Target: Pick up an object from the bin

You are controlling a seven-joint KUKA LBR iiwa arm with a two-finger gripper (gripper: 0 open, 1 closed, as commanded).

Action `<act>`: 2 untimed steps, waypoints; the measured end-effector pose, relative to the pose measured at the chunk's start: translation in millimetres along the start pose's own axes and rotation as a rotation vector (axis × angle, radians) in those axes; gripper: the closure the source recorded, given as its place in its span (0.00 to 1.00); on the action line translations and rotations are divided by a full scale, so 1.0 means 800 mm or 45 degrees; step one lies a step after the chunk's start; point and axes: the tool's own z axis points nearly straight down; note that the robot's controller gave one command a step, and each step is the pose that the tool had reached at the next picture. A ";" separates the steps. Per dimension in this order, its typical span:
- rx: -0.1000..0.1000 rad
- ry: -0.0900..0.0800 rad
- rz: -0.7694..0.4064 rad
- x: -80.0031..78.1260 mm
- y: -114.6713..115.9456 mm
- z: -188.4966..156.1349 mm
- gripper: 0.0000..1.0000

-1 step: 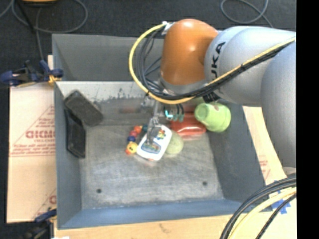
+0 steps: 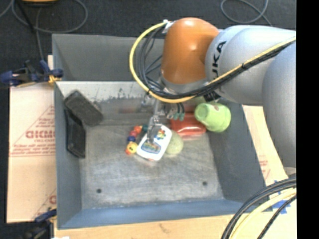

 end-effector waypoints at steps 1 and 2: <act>0.002 -0.006 -0.122 0.013 -0.036 0.065 0.00; 0.001 0.001 -0.311 0.021 -0.077 0.069 0.00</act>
Offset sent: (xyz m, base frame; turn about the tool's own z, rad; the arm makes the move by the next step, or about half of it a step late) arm -0.0172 -0.0611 -0.0548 -0.2449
